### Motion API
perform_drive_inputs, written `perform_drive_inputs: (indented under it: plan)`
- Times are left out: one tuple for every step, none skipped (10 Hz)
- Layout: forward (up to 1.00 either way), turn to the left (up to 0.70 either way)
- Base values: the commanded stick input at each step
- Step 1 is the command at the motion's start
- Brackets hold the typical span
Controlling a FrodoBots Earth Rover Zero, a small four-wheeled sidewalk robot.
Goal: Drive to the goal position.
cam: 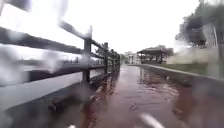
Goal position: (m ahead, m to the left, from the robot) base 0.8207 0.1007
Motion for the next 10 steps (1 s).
perform_drive_inputs:
  plan:
    - [0.0, 0.0]
    - [0.0, 0.0]
    - [0.52, -0.21]
    - [1.0, -0.4]
    - [1.0, -0.4]
    - [0.89, -0.47]
    - [0.06, -0.97]
    - [0.0, -1.0]
    - [0.0, -1.0]
    - [0.0, -1.0]
